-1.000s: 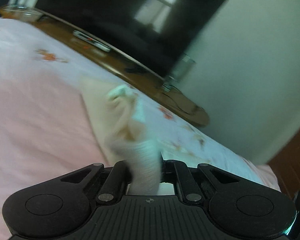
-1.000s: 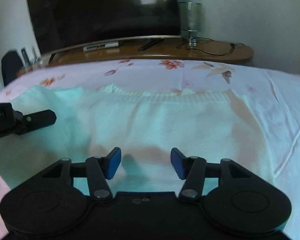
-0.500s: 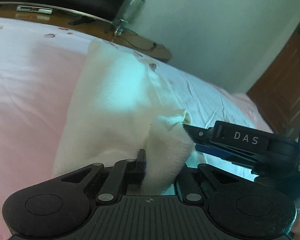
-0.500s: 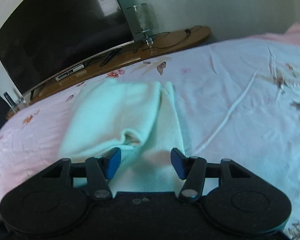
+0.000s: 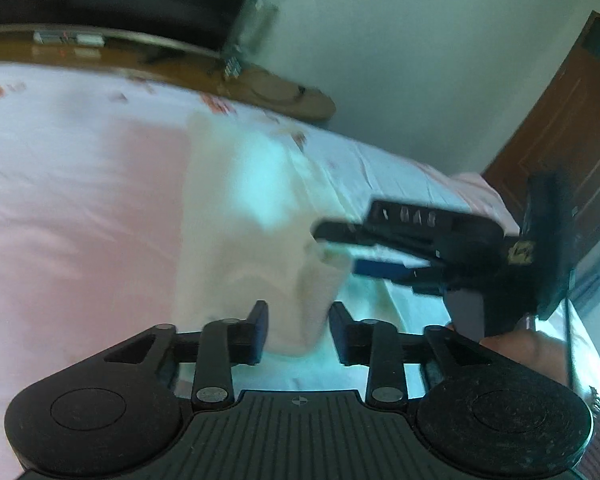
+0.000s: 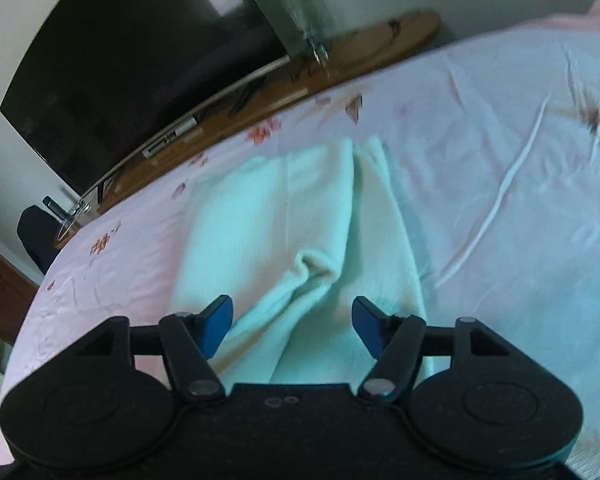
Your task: Fold small clothes
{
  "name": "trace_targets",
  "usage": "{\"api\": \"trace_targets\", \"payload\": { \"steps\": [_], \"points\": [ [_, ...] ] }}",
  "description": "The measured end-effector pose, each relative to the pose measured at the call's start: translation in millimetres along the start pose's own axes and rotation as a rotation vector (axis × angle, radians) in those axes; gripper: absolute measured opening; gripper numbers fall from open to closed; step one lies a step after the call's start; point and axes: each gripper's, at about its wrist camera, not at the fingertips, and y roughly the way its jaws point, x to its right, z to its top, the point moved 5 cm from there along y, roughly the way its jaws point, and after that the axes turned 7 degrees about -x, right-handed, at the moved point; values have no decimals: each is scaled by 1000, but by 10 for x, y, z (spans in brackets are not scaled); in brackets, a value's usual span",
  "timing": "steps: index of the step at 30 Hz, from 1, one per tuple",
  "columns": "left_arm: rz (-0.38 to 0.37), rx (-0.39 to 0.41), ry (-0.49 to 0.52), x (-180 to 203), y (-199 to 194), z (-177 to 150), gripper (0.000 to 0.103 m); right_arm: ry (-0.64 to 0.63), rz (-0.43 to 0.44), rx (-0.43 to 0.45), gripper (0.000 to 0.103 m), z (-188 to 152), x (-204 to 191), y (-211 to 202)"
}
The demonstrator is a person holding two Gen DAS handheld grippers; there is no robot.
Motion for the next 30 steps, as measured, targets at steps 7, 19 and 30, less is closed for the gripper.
{"api": "trace_targets", "payload": {
  "steps": [7,19,30],
  "points": [
    [127,71,-91,-443,63,434,40,96,73,-13,69,70,14,147],
    [232,61,-36,-351,842,465,42,-23,-9,24,31,101,-56,324],
    [174,97,-33,-166,797,717,42,-169,-127,121,17,249,-15,-129]
  ]
}}
